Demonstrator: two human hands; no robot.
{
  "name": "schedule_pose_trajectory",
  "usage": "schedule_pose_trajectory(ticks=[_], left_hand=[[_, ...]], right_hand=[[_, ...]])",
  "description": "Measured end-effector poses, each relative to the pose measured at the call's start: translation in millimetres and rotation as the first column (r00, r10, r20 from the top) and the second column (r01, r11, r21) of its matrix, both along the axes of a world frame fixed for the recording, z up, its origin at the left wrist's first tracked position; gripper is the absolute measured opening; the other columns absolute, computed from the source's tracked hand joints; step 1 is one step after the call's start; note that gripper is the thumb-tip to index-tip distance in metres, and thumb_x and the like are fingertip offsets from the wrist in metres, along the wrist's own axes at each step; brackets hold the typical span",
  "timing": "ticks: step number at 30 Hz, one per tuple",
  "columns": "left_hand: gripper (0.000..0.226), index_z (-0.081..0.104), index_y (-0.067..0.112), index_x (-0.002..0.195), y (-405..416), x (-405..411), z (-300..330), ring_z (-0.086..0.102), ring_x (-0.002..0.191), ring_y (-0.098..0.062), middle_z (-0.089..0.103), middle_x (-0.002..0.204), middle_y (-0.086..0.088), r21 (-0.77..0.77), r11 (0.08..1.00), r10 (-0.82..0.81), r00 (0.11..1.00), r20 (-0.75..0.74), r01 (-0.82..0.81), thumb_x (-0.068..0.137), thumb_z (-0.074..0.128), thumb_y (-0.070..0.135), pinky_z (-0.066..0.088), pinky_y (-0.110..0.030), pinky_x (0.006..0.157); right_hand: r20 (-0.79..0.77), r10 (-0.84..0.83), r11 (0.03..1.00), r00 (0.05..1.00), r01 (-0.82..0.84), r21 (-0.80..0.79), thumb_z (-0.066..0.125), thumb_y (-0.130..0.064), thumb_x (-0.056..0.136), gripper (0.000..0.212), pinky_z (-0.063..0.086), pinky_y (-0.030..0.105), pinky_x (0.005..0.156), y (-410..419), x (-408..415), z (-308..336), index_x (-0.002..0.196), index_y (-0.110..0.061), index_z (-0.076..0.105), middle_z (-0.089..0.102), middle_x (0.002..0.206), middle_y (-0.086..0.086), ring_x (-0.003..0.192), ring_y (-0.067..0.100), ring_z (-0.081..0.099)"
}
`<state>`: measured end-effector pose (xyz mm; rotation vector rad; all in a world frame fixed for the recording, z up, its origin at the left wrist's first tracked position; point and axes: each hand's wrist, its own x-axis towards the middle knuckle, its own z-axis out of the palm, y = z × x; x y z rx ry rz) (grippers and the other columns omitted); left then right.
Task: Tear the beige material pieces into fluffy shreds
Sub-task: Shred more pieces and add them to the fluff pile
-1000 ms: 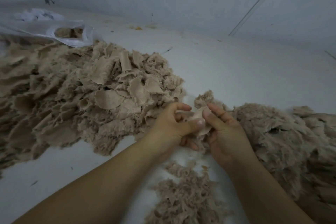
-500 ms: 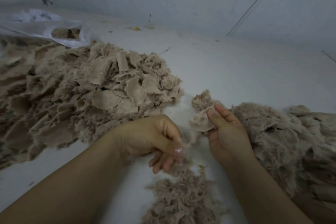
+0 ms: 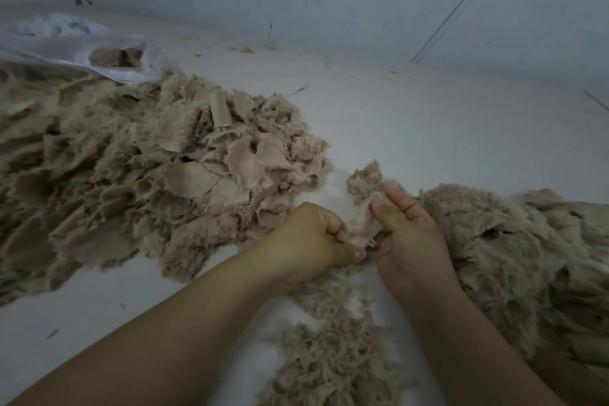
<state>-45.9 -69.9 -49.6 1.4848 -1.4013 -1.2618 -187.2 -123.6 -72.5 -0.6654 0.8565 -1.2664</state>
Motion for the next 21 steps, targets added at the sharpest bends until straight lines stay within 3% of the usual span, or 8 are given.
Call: schedule_pose_trajectory(ticks=[4,9,11,14,16,17,19,21], left_hand=[[0.014,0.069,-0.006,0.079,4.8,21.2,15.9,0.033,0.031,-0.014,0.050,0.046,-0.007,0.131,0.922,-0.372,0.928,0.029,0.365,0.083,0.075,0.006,0.026,-0.021,0.041],[0.051,0.056,0.005,0.102,-2.1,17.1,12.8,0.037,0.033,-0.015,0.055,0.051,-0.007,0.112,0.985,-0.137,0.990,0.042,0.132,0.079,0.075,0.046,0.025,-0.021,0.039],[0.034,0.058,0.001,0.090,-2.0,9.8,10.0,0.037,0.031,-0.014,0.053,0.047,-0.005,0.020,0.996,-0.083,0.997,-0.005,0.083,0.090,0.067,0.034,0.029,-0.018,0.036],[0.031,0.066,0.014,0.072,-6.0,6.2,16.9,0.052,0.040,-0.016,0.062,0.056,-0.009,-0.223,0.962,0.065,0.928,-0.368,-0.156,0.100,0.052,0.011,0.038,-0.022,0.039],[0.019,0.063,0.012,0.111,-13.3,14.1,26.9,0.071,0.077,-0.022,0.070,0.104,-0.012,-0.258,0.871,0.126,0.698,-0.704,-0.418,0.098,0.052,0.004,0.055,-0.028,0.059],[0.042,0.048,0.015,0.135,-17.5,16.0,27.9,0.070,0.099,-0.023,0.061,0.128,-0.006,-0.276,0.833,0.130,0.653,-0.746,-0.480,0.096,0.054,0.002,0.058,-0.033,0.074],[0.071,0.027,0.025,0.151,-23.0,12.8,18.0,0.062,0.115,-0.016,0.043,0.145,0.008,-0.358,0.843,0.159,0.821,-0.548,-0.402,0.093,0.059,-0.001,0.057,-0.034,0.087],[0.064,0.038,0.025,0.146,-26.3,-2.5,9.3,0.058,0.117,-0.009,0.044,0.141,0.012,-0.406,0.896,0.151,0.983,-0.105,-0.181,0.092,0.060,-0.001,0.054,-0.023,0.090]], right_hand=[[-0.013,-0.025,1.000,1.000,0.025,0.010,0.063,0.000,0.091,0.022,0.057,0.025,0.063,0.1,-1.5,2.7,0.107,-0.015,0.062,0.069,0.093,0.004,0.068,0.009,0.069],[-0.077,0.042,0.998,0.996,-0.045,-0.033,0.076,-0.018,0.065,0.040,0.060,0.034,0.068,4.6,0.3,5.6,0.103,-0.016,0.065,0.072,0.095,0.005,0.078,0.016,0.073],[-0.081,0.056,0.997,0.995,-0.060,-0.042,0.075,-0.019,0.065,0.041,0.059,0.029,0.064,6.2,1.7,6.4,0.104,-0.013,0.066,0.074,0.093,0.005,0.078,0.016,0.074],[0.070,0.023,1.000,0.997,-0.024,0.014,0.068,-0.015,0.089,0.023,0.060,0.027,0.069,5.0,1.5,5.1,0.109,-0.005,0.065,0.077,0.089,0.006,0.082,0.017,0.075],[0.170,-0.023,0.993,0.985,0.004,0.114,0.059,-0.016,0.100,0.020,0.060,0.025,0.069,3.8,0.5,6.7,0.114,-0.004,0.064,0.076,0.091,0.008,0.080,0.016,0.075],[0.190,-0.036,0.989,0.981,0.008,0.145,0.056,-0.017,0.101,0.021,0.059,0.024,0.067,3.6,0.5,8.4,0.115,-0.004,0.063,0.074,0.090,0.007,0.077,0.015,0.074],[0.202,-0.047,0.986,0.978,0.012,0.168,0.054,-0.019,0.103,0.022,0.054,0.021,0.061,4.0,1.4,10.6,0.116,-0.005,0.062,0.070,0.083,0.005,0.067,0.012,0.066],[0.202,-0.054,0.982,0.978,0.016,0.186,0.050,-0.022,0.104,0.021,0.046,0.019,0.054,3.3,0.4,11.1,0.112,-0.006,0.062,0.063,0.075,0.002,0.059,0.009,0.056]])
